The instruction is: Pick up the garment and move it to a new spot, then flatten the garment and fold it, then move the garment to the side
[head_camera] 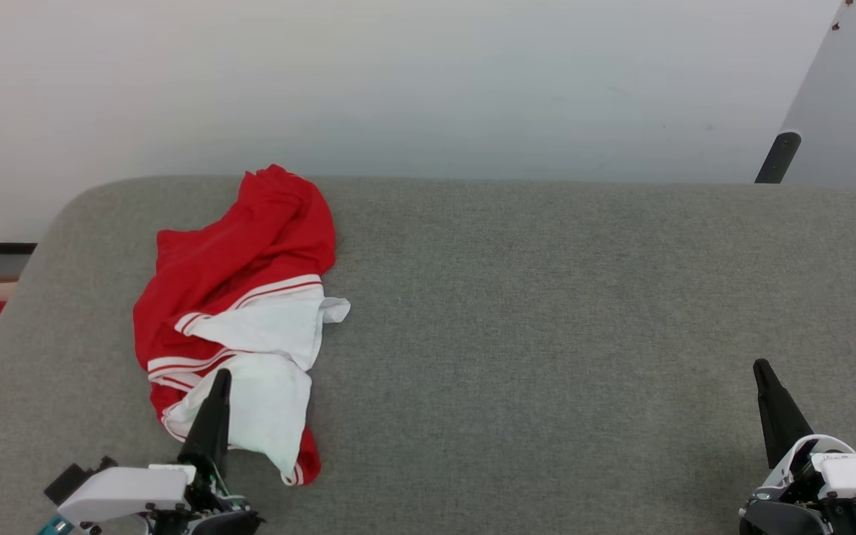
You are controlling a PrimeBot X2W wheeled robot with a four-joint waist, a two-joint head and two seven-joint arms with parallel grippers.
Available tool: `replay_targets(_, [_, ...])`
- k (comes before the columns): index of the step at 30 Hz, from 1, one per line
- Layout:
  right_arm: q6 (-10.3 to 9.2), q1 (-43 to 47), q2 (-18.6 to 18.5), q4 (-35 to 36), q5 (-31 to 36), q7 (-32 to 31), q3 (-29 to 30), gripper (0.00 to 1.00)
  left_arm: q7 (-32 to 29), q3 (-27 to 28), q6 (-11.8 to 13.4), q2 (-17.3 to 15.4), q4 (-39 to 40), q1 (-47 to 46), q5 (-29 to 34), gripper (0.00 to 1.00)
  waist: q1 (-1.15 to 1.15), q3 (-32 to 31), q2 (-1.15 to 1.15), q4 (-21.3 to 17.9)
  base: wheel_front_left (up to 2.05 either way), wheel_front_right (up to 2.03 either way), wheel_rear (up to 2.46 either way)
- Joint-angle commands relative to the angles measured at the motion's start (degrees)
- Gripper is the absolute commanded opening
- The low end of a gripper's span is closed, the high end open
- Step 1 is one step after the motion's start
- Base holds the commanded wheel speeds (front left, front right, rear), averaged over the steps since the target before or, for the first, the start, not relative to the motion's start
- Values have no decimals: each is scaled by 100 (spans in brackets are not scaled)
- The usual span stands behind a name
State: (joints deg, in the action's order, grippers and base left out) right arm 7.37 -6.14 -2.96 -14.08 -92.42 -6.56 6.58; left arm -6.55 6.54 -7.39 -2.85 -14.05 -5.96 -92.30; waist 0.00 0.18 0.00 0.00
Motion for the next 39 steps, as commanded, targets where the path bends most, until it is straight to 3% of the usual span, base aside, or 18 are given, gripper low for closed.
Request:
replay_targets(1, [25, -21, 13, -4, 3, -1, -11, 0, -8, 10, -28, 1, -1, -51, -21, 0, 0, 0, 0, 0, 0, 0, 0])
replay_targets(15, [25, -21, 13, -4, 3, -1, -11, 0, -8, 9, -28, 1, -1, -51, -21, 0, 0, 0, 0, 0, 0, 0, 0])
replay_targets(16, [25, -21, 13, -4, 3, -1, -11, 100, -8, 9, -28, 1, -1, -51, -22, 100, 0, 0, 0, 0, 0, 0, 0])
replay_targets(39, [-2, 230, 6, 69, 245, 424, -295, 100, 294, -548, 115, 10, -30, 115, -12, 100, 0, -73, 0, -17, 0, 0, 0])
